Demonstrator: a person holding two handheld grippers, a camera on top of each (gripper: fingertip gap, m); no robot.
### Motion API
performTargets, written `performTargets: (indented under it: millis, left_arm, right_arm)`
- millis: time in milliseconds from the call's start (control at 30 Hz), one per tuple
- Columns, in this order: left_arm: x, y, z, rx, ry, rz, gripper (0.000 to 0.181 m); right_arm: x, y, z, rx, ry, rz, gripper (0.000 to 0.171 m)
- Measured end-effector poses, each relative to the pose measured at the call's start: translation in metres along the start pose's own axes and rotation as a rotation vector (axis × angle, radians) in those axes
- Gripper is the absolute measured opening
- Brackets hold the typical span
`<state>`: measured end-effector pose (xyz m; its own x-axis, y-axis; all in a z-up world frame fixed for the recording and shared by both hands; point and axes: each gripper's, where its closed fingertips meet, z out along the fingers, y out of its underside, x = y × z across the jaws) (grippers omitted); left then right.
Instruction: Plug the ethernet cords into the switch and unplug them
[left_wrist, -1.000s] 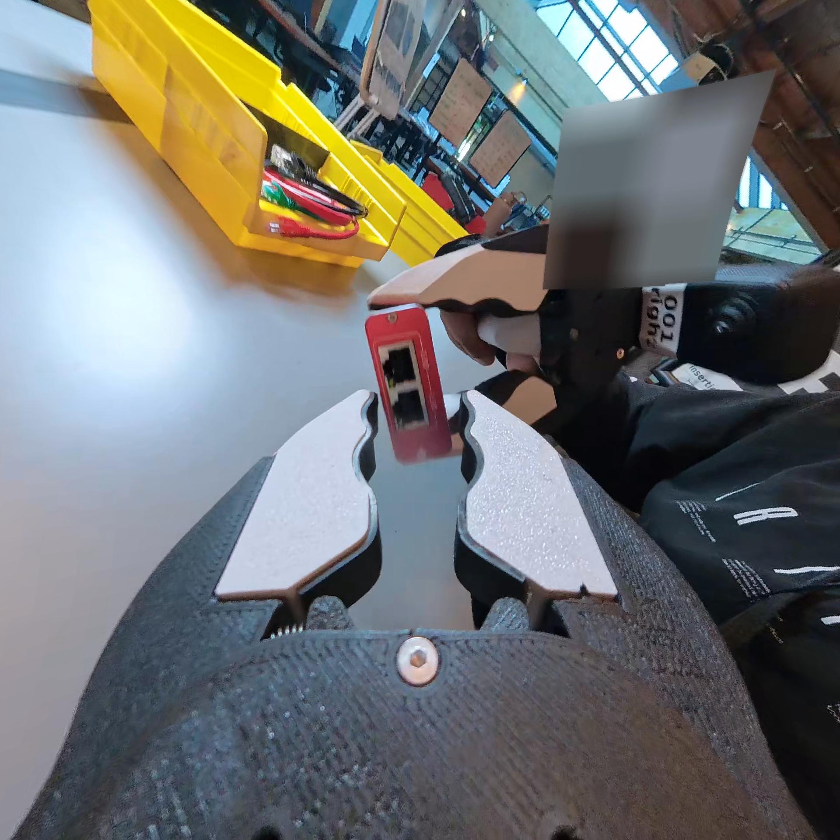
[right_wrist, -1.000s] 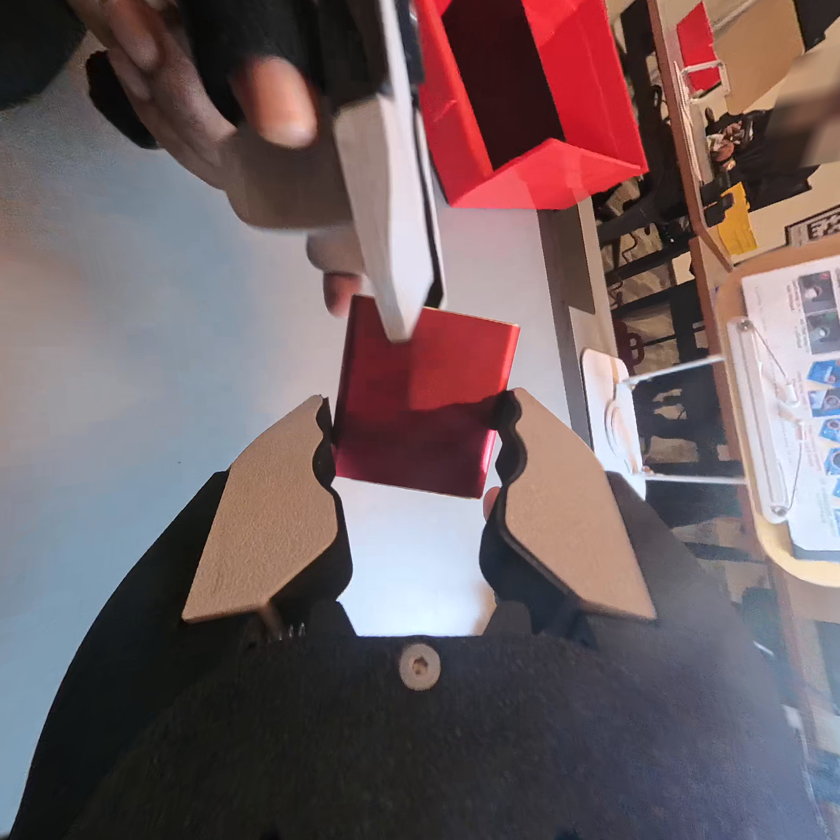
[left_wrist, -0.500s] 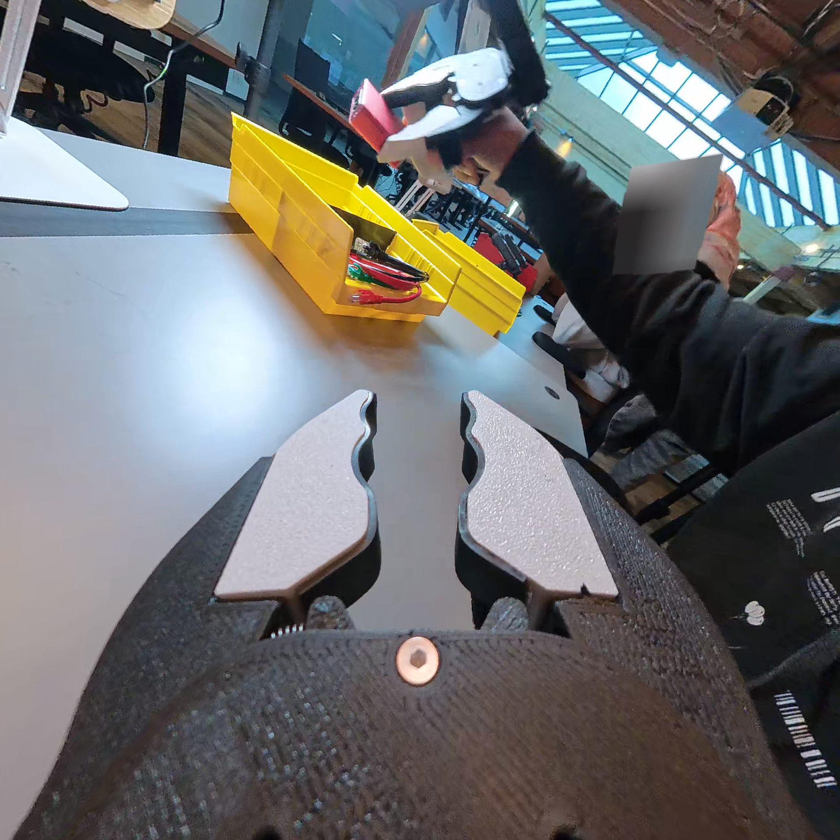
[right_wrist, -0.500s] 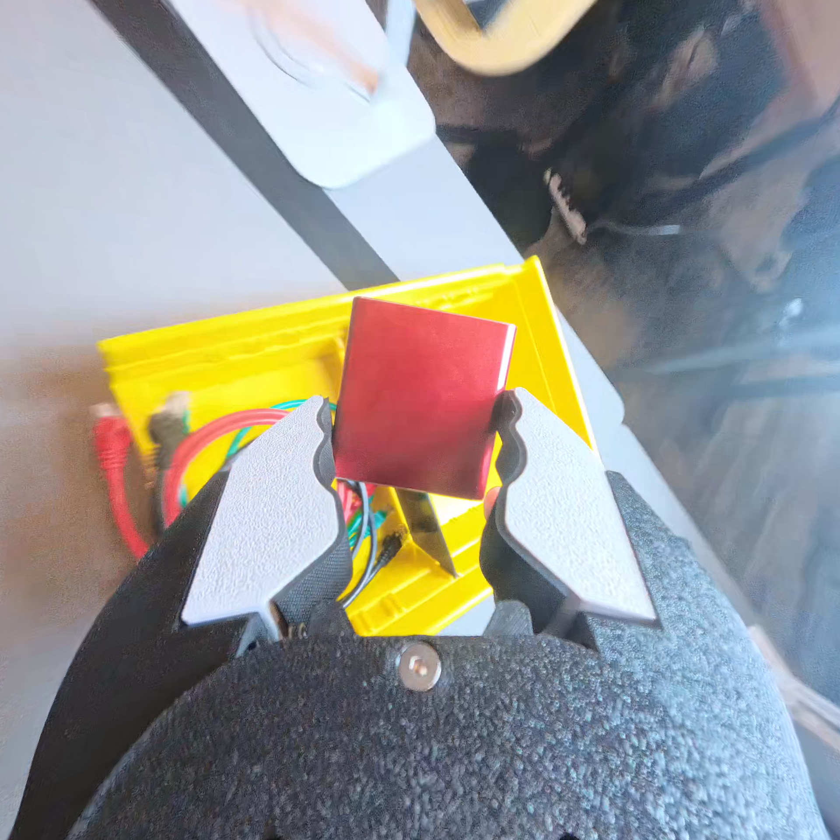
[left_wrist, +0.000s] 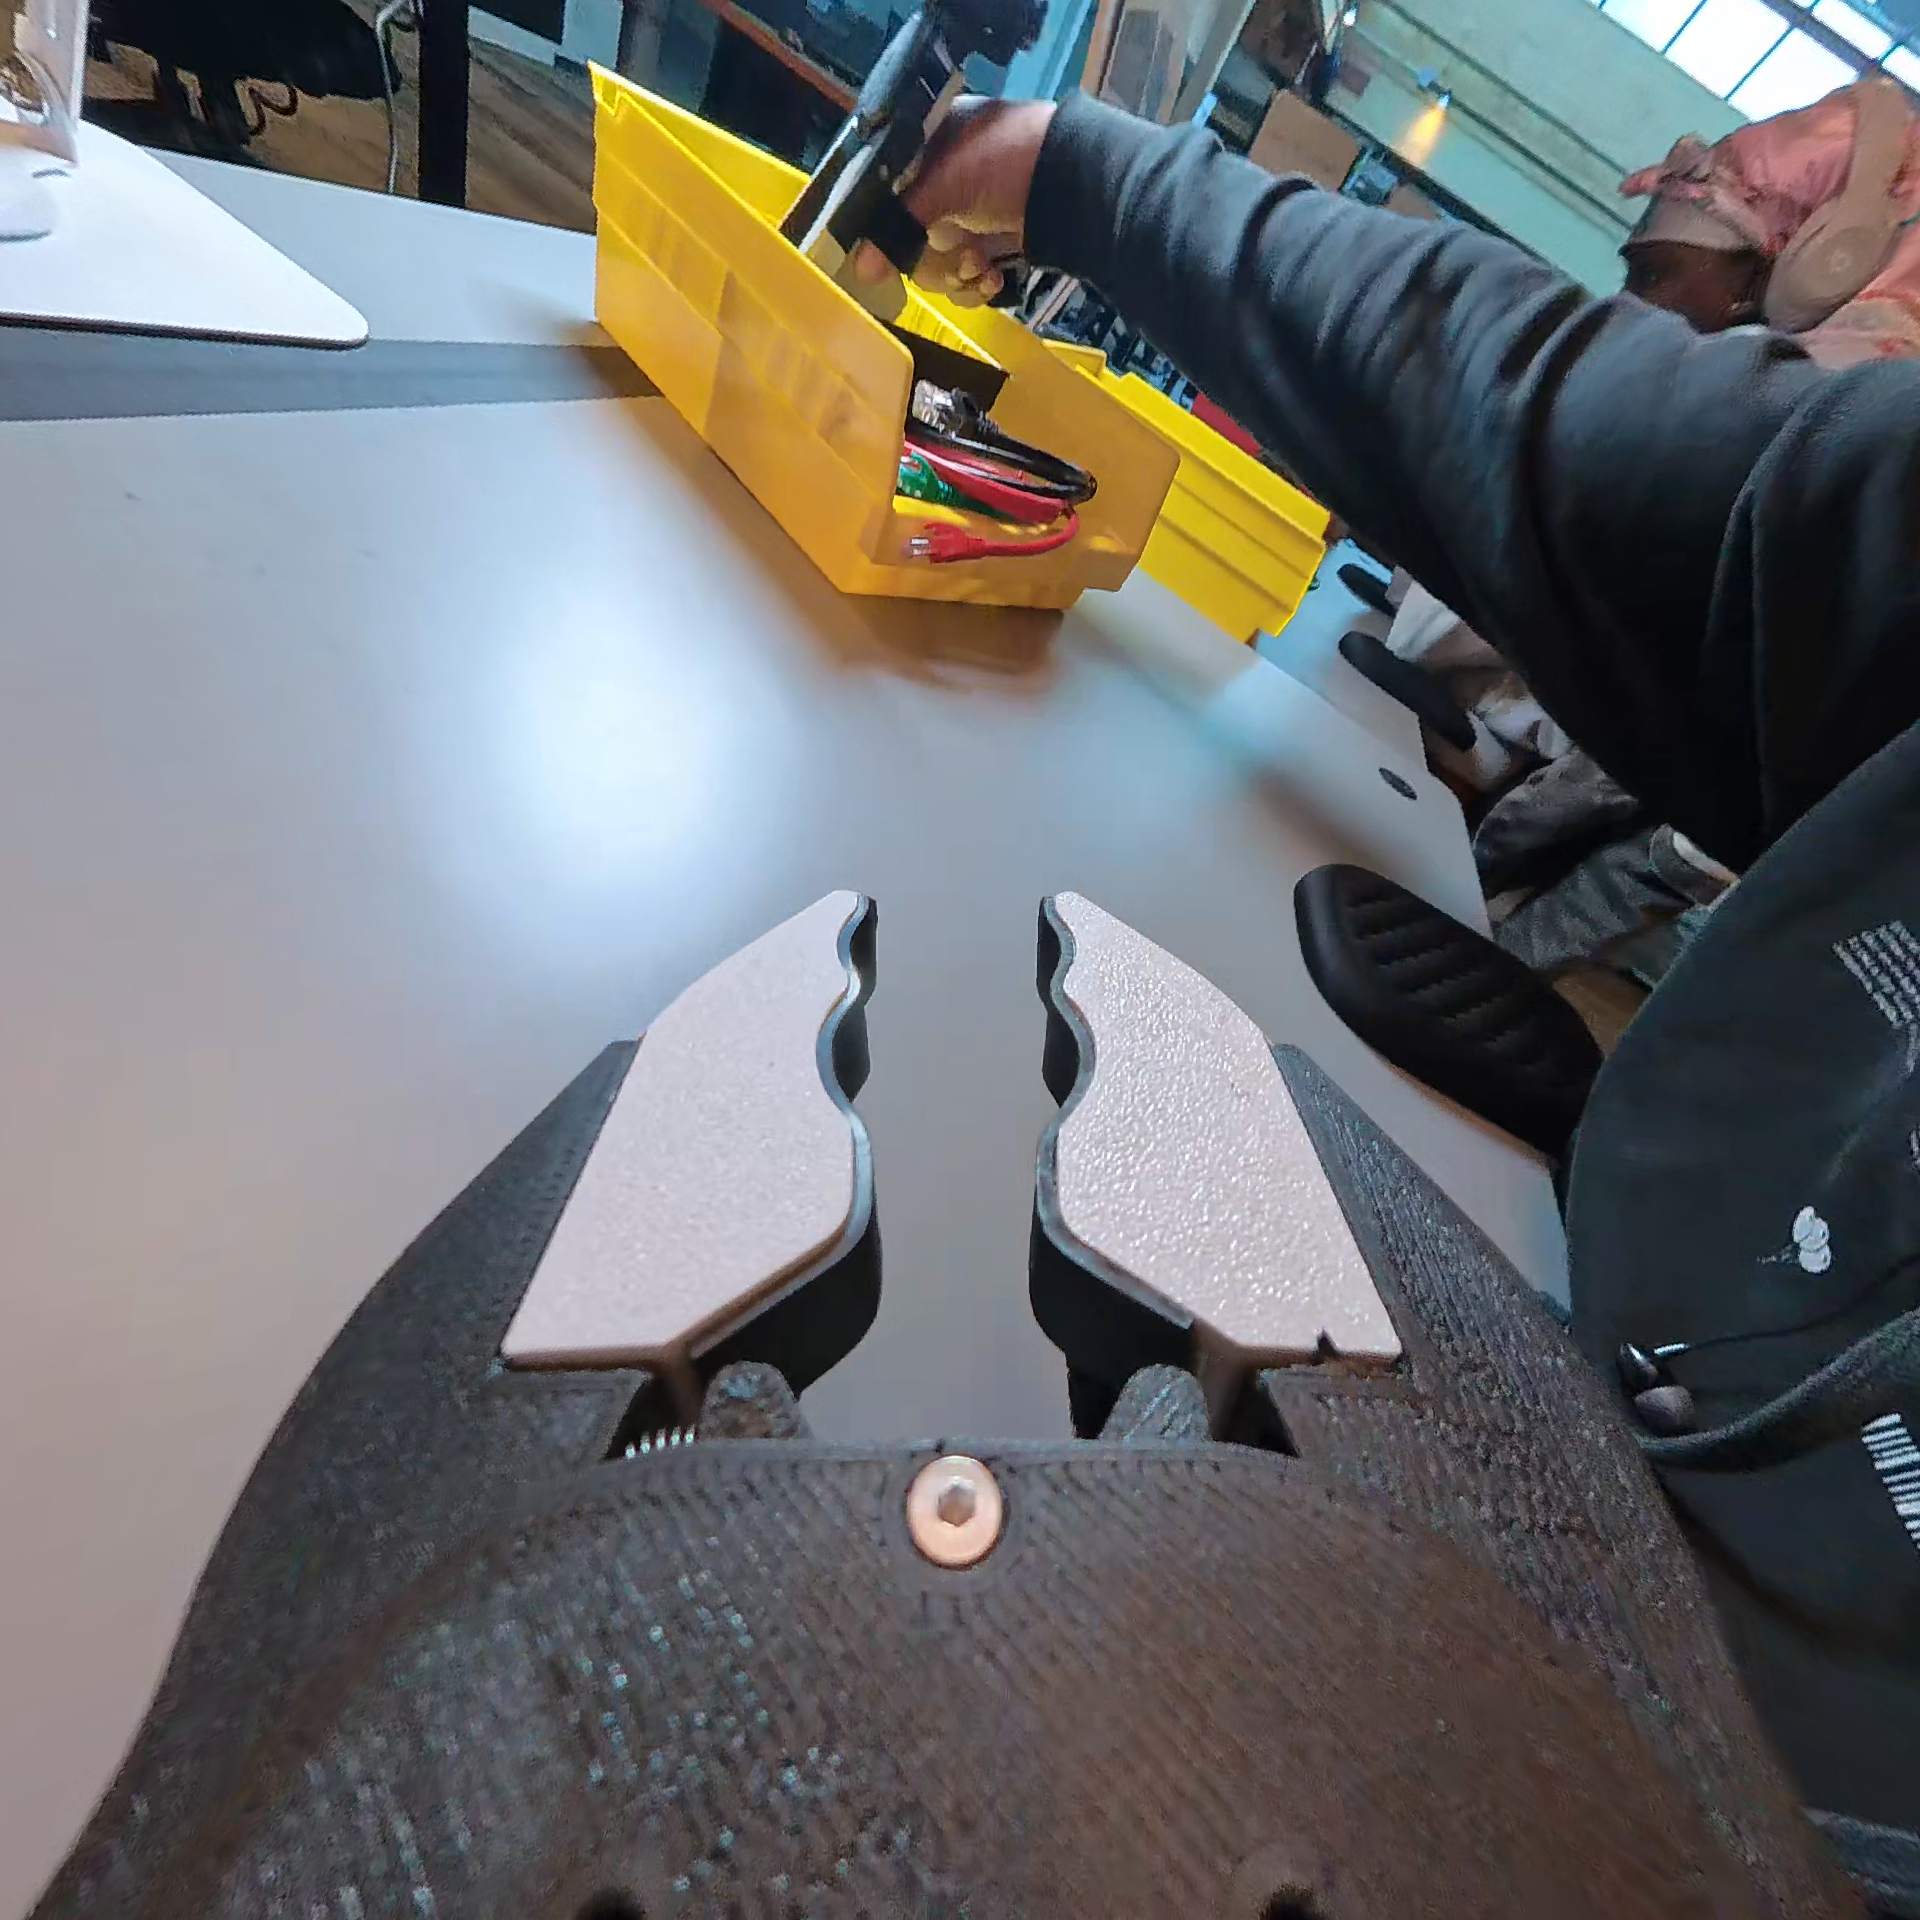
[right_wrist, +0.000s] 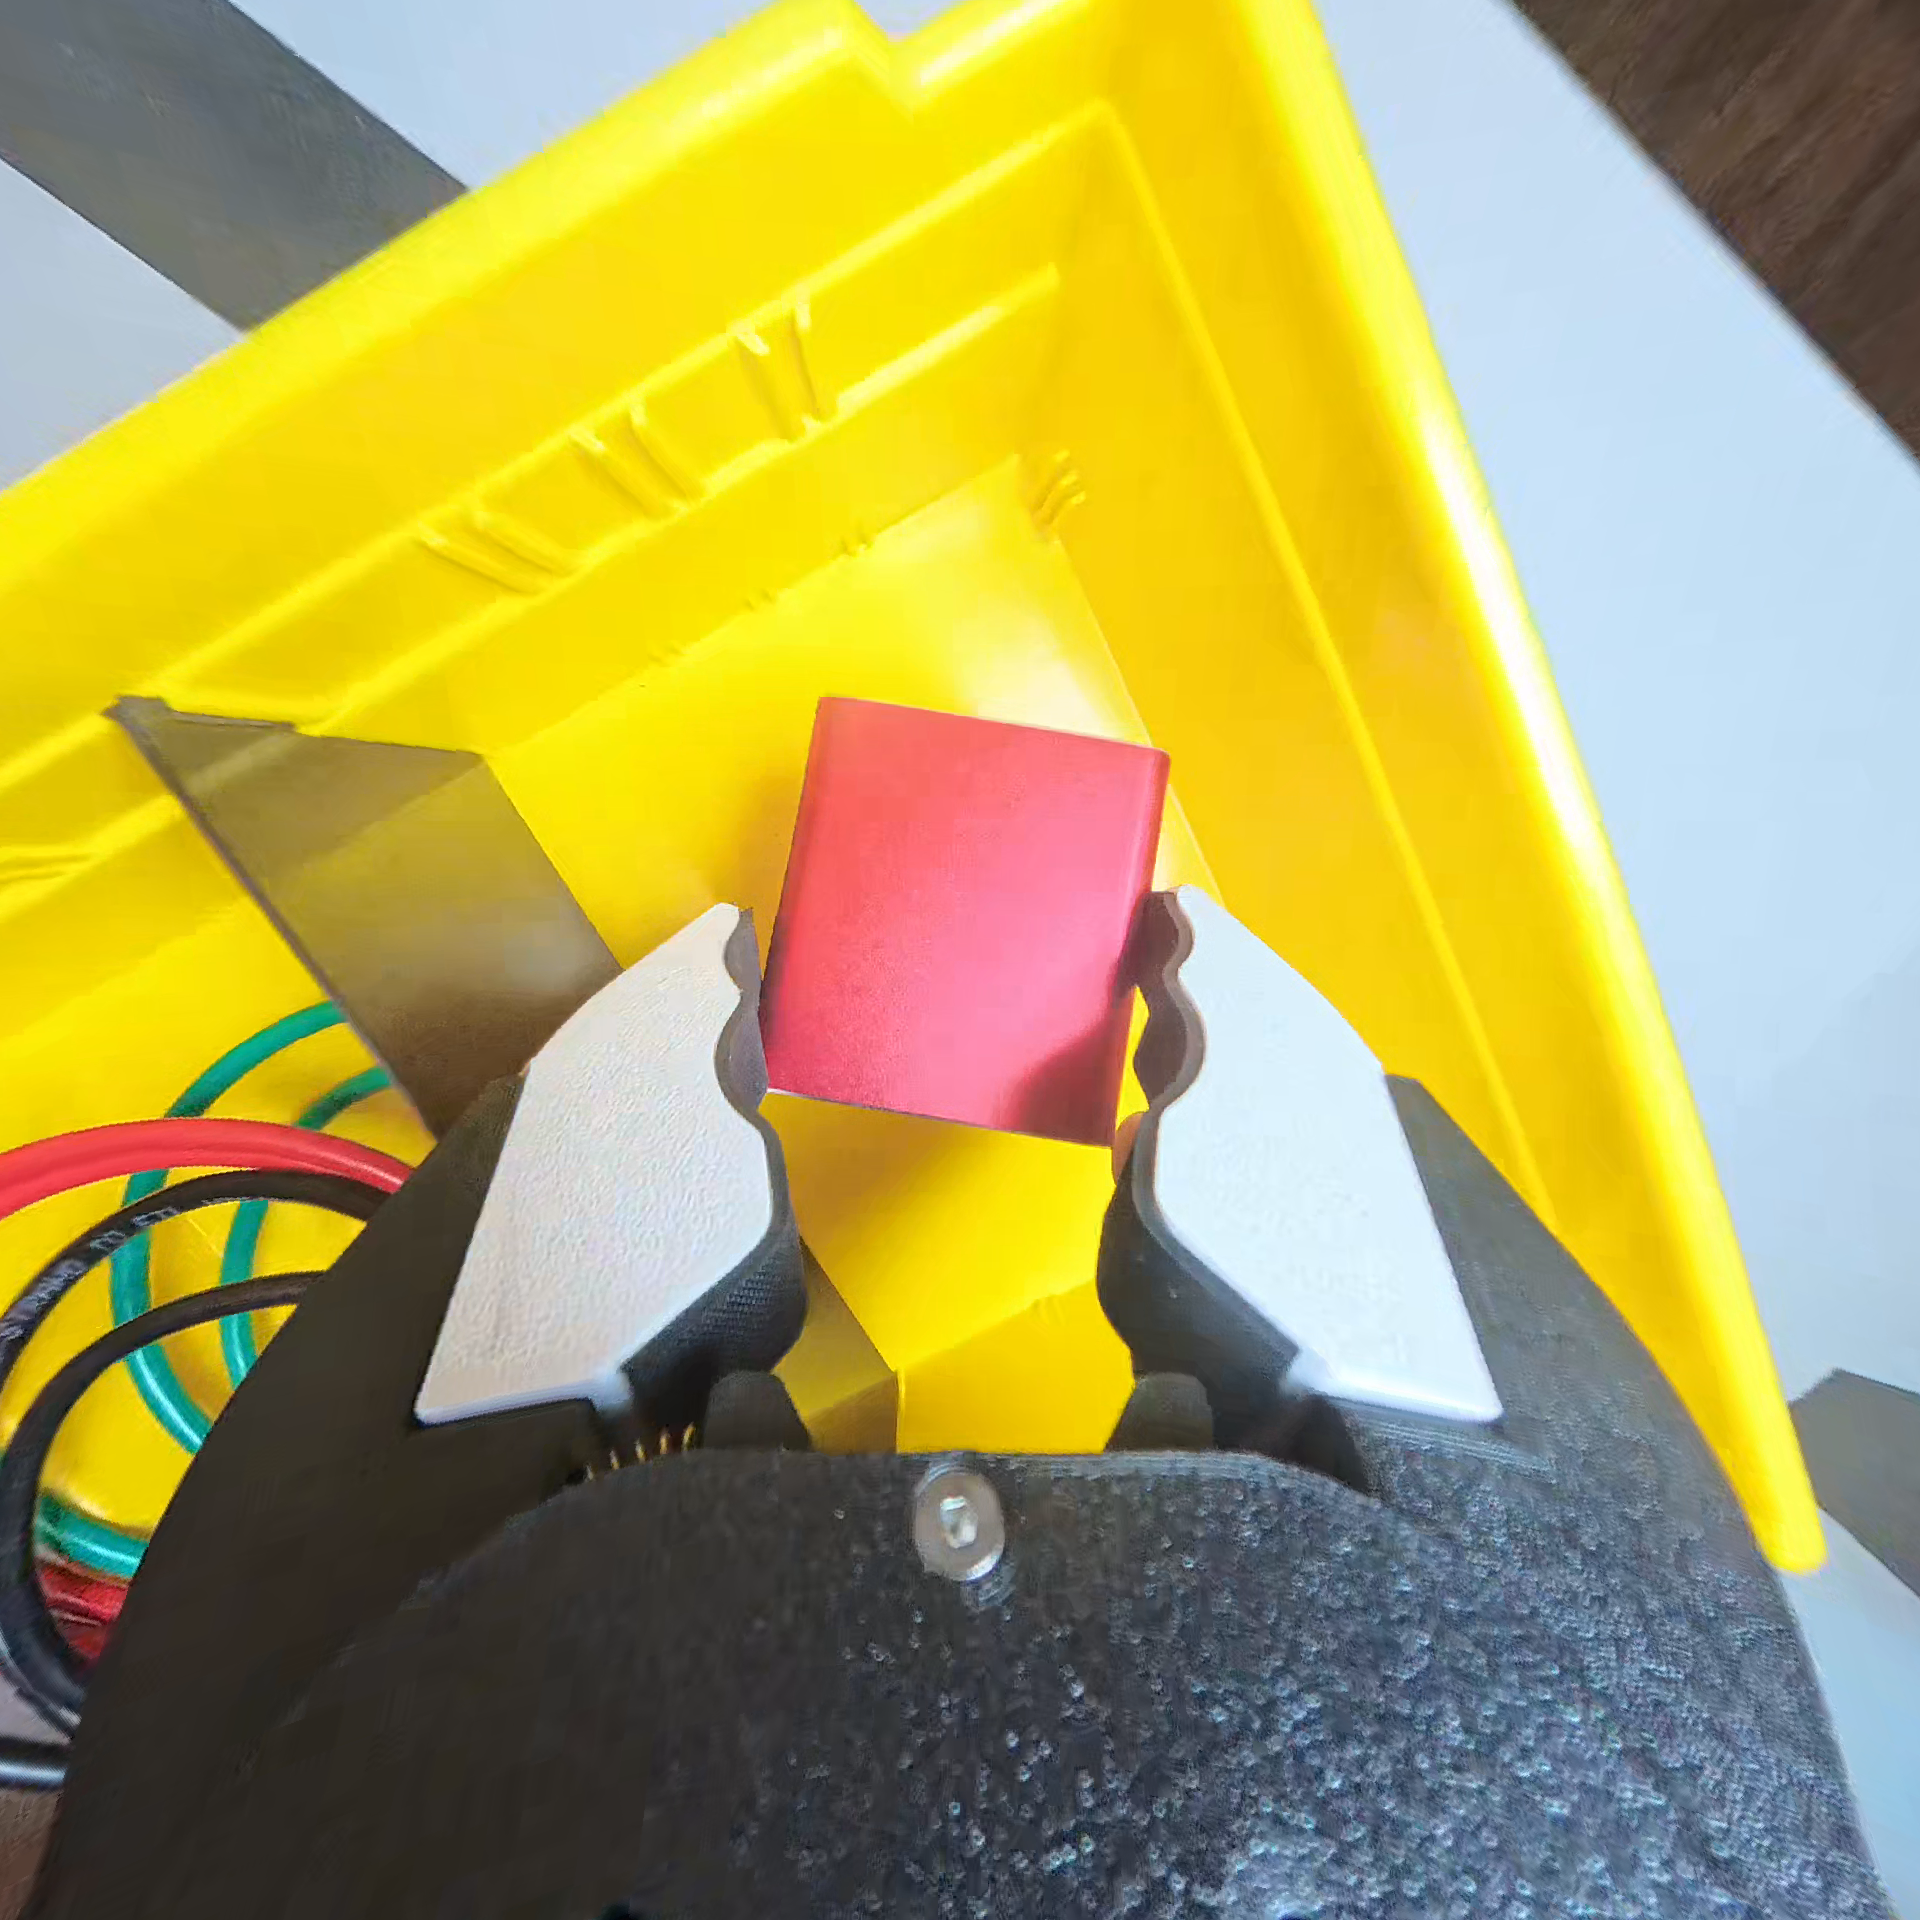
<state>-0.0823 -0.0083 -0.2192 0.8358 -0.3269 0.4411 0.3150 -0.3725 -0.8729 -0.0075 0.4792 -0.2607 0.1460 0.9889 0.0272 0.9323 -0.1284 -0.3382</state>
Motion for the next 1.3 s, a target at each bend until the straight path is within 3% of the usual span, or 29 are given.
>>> performTargets:
  millis: [200,400,533,667,800,933,1067,1200,1300]
  left_arm:
    - [0.004,0.009,0.007,-0.045,0.003,0.051,0.030]
    - [0.006,0.012,0.006,-0.082,-0.031,0.130,0.035]
    - [0.007,0.001,-0.001,-0.063,-0.077,0.187,0.043]
    - [0.003,-0.022,-0.022,-0.014,-0.160,0.275,0.044]
    - [-0.008,-0.043,-0.060,0.023,-0.266,0.338,0.044]
    - [-0.021,-0.041,-0.095,0.031,-0.333,0.326,0.040]
    - [-0.036,-0.028,-0.117,-0.009,-0.392,0.299,0.040]
    - [-0.043,-0.016,-0.133,-0.037,-0.455,0.303,0.039]
    - [-0.054,-0.007,-0.141,-0.078,-0.509,0.317,0.039]
  right_arm:
    - [0.011,0.016,0.024,-0.113,0.016,-0.026,0.068]
    - [0.003,-0.010,-0.039,0.116,0.121,-0.089,0.072]
    - [-0.056,-0.023,-0.105,0.397,0.166,-0.172,0.070]
    - [-0.159,0.011,-0.139,0.521,0.126,-0.309,0.061]
    - [-0.231,0.090,-0.105,0.348,0.098,-0.450,0.049]
    - [-0.236,0.145,-0.048,0.161,0.198,-0.536,0.039]
    - [-0.212,0.126,-0.038,0.151,0.375,-0.587,0.030]
    - [-0.202,0.092,-0.053,0.177,0.427,-0.590,0.032]
    - [-0.194,0.096,-0.045,0.050,0.393,-0.592,0.042]
